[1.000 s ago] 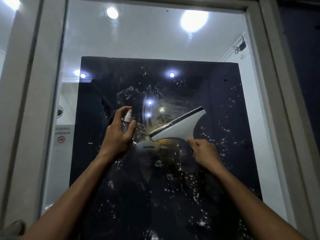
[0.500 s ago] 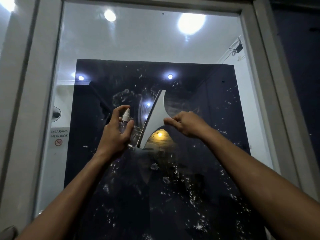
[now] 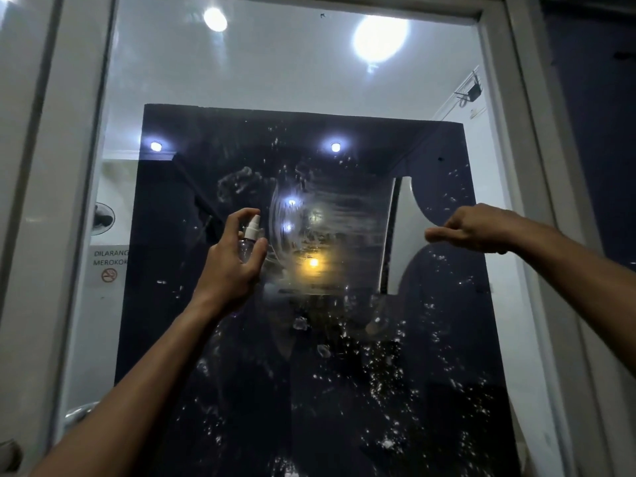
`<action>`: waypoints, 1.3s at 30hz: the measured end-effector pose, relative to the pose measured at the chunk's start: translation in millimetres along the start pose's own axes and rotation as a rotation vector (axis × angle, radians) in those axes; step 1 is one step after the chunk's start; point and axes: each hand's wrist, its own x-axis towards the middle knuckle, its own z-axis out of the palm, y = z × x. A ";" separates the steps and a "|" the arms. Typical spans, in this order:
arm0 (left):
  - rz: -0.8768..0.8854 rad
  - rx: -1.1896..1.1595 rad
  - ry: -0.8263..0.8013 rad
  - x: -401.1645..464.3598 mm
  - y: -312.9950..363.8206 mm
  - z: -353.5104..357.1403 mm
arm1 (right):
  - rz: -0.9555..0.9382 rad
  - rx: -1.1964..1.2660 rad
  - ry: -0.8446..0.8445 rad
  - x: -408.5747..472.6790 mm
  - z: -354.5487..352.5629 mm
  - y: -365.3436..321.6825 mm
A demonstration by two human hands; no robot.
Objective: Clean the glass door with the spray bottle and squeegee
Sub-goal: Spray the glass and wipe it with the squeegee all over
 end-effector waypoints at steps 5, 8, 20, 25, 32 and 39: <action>0.064 0.072 -0.001 12.0 9.8 5.8 | -0.062 0.237 0.155 -6.8 10.5 -13.9; 0.079 0.120 -0.024 18.3 18.6 6.8 | -0.063 0.390 0.200 -9.2 23.0 -34.2; 0.111 0.223 0.018 31.3 25.7 -1.2 | 0.007 0.790 0.279 -17.5 74.6 -64.7; 0.125 0.192 0.075 32.9 26.8 -6.5 | -0.010 0.829 0.287 -20.9 78.0 -68.0; 0.090 0.248 0.150 40.0 16.7 -27.8 | -0.061 0.839 0.290 -18.6 77.5 -87.7; 0.076 0.277 0.238 47.4 3.3 -55.4 | -0.087 0.908 0.260 -13.5 78.7 -115.4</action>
